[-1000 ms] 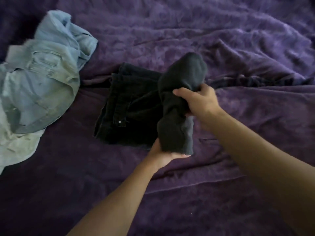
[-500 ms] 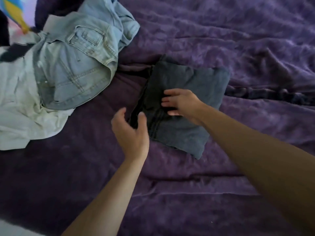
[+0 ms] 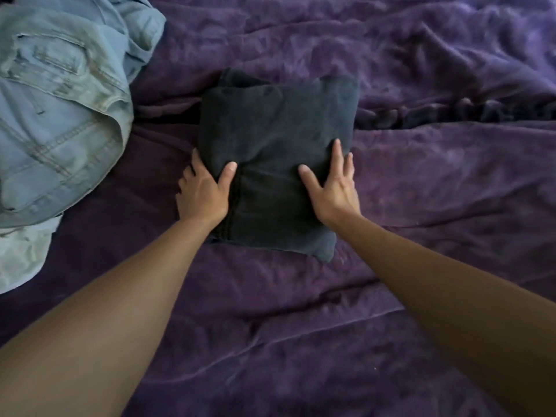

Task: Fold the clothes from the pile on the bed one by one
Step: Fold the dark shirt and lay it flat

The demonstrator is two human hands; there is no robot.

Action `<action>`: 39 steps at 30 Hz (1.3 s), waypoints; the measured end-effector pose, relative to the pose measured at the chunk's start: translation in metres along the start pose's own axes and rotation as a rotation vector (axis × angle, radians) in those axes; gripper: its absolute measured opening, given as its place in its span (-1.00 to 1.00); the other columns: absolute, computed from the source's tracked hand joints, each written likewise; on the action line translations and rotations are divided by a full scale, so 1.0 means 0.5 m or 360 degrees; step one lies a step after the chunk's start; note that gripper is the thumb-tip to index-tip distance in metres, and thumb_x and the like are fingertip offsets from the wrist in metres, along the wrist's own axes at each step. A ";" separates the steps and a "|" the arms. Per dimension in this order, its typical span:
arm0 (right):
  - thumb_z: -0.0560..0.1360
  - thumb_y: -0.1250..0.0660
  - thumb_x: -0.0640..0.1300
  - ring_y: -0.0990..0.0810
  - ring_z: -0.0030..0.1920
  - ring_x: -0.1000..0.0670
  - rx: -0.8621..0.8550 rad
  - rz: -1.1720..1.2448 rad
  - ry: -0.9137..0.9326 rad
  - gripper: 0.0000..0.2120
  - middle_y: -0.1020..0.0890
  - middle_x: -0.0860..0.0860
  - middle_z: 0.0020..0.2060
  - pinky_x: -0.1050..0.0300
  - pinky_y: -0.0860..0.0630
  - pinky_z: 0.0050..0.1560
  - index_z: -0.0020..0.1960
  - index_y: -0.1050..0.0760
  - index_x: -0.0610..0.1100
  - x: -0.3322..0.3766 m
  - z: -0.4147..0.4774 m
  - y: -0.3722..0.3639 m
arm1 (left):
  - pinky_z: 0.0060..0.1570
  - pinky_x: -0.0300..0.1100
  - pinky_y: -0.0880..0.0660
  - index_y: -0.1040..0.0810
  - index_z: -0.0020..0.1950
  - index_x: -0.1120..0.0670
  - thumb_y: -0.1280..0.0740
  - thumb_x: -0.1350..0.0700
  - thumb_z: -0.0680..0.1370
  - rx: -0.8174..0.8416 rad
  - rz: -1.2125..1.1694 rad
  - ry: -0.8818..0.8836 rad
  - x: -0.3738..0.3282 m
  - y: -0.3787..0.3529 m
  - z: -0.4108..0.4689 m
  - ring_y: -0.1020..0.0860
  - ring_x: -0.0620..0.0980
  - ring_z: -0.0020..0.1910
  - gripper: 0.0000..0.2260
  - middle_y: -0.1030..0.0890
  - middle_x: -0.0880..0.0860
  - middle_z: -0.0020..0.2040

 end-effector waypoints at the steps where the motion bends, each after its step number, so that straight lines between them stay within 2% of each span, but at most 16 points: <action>1: 0.43 -0.19 0.41 -0.23 0.46 -0.25 -0.0004 0.0019 -0.0040 -0.18 0.04 -0.10 0.57 -0.15 -0.28 0.35 0.53 0.14 0.23 0.002 0.004 -0.013 | 0.24 0.19 -0.31 -0.03 0.56 0.09 -0.09 -0.32 0.54 -0.0029 -0.0022 -0.0026 0.000 0.001 0.001 -0.31 0.28 0.36 -0.27 -0.30 0.25 0.42; 4: 0.39 -0.21 0.44 -0.36 0.37 -0.27 -0.0026 -0.0033 -0.0137 -0.16 -0.08 -0.13 0.53 -0.12 -0.36 0.26 0.52 0.11 0.26 -0.006 0.007 -0.013 | 0.23 0.11 -0.36 -0.12 0.52 0.08 -0.17 -0.29 0.54 -0.0045 -0.0189 -0.0105 -0.006 0.016 -0.006 -0.38 0.24 0.32 -0.31 -0.39 0.21 0.38; 6: 0.38 -0.24 0.43 -0.49 0.23 -0.24 -0.0046 -0.0021 -0.0174 -0.18 -0.29 -0.12 0.40 -0.05 -0.40 0.14 0.50 0.06 0.27 -0.016 -0.001 0.009 | 0.22 0.07 -0.40 -0.19 0.47 0.04 -0.23 -0.29 0.52 0.0005 -0.0374 -0.0126 -0.013 0.029 -0.024 -0.44 0.21 0.27 -0.35 -0.46 0.12 0.34; 8: 0.37 -0.26 0.42 -0.54 0.16 -0.21 -0.0074 0.0012 -0.0182 -0.21 -0.40 -0.08 0.25 -0.03 -0.42 0.08 0.49 0.00 0.29 -0.025 -0.020 0.038 | 0.23 0.07 -0.41 -0.24 0.43 0.01 -0.27 -0.29 0.49 0.0044 -0.0508 -0.0101 -0.021 0.040 -0.055 -0.47 0.18 0.24 -0.37 -0.50 0.06 0.29; 12: 0.35 -0.28 0.42 -0.56 0.14 -0.17 -0.0082 0.0032 -0.0179 -0.25 -0.44 -0.02 0.22 0.00 -0.46 0.06 0.45 -0.07 0.33 -0.062 -0.095 0.120 | 0.14 0.02 -0.43 -0.32 0.37 0.02 -0.30 -0.25 0.50 0.0045 -0.0585 -0.0105 -0.049 0.039 -0.168 -0.50 0.18 0.20 -0.45 -0.53 0.05 0.24; 18: 0.36 -0.30 0.40 -0.55 0.15 -0.09 -0.0117 -0.0015 -0.0163 -0.28 -0.45 0.06 0.17 -0.02 -0.46 0.13 0.44 -0.10 0.34 -0.190 -0.234 0.310 | 0.15 0.03 -0.45 -0.41 0.33 0.07 -0.31 -0.21 0.49 0.0155 -0.0750 -0.0097 -0.156 -0.011 -0.398 -0.53 0.14 0.18 -0.48 -0.56 0.08 0.21; 22: 0.38 -0.29 0.39 -0.56 0.12 -0.06 -0.0221 -0.0031 -0.0127 -0.30 -0.43 0.11 0.16 0.00 -0.46 0.06 0.44 -0.11 0.34 -0.291 -0.292 0.494 | 0.07 -0.05 -0.41 -0.40 0.35 0.06 -0.32 -0.15 0.52 0.0140 -0.0774 -0.0171 -0.298 -0.064 -0.531 -0.51 0.14 0.19 -0.52 -0.55 0.07 0.23; 28: 0.39 -0.29 0.38 -0.56 0.12 -0.06 -0.0459 -0.0066 -0.0025 -0.31 -0.45 0.10 0.15 -0.04 -0.51 0.12 0.44 -0.14 0.32 -0.449 -0.349 0.832 | 0.06 -0.15 -0.39 -0.43 0.32 0.02 -0.35 -0.10 0.52 0.0103 -0.1028 -0.0332 -0.583 -0.152 -0.741 -0.51 -0.03 0.10 -0.59 -0.53 -0.08 0.12; 34: 0.36 -0.31 0.40 -0.51 0.18 0.04 -0.0646 -0.0071 0.0025 -0.29 -0.46 0.13 0.20 0.05 -0.50 0.11 0.44 -0.15 0.33 -0.607 -0.415 1.160 | 0.13 -0.21 -0.41 -0.42 0.34 0.02 -0.36 -0.07 0.52 0.0192 -0.1242 -0.0500 -0.861 -0.217 -0.957 -0.51 -0.12 0.14 -0.57 -0.54 -0.09 0.19; 39: 0.30 -0.32 0.41 -0.48 0.25 0.03 -0.0735 -0.0053 -0.0015 -0.28 -0.50 0.12 0.27 -0.06 -0.47 0.24 0.41 -0.23 0.32 -0.726 -0.484 1.364 | 0.08 -0.31 -0.39 -0.42 0.33 -0.04 -0.38 -0.05 0.51 0.0346 -0.1314 -0.0588 -1.015 -0.264 -1.120 -0.52 -0.20 0.09 -0.59 -0.54 -0.18 0.12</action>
Point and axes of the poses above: each hand's wrist, its own z-axis towards the middle knuckle, its own y-axis out of the back of the hand, x = y × z, the point moved 5 cm from there along z, towards the middle knuckle
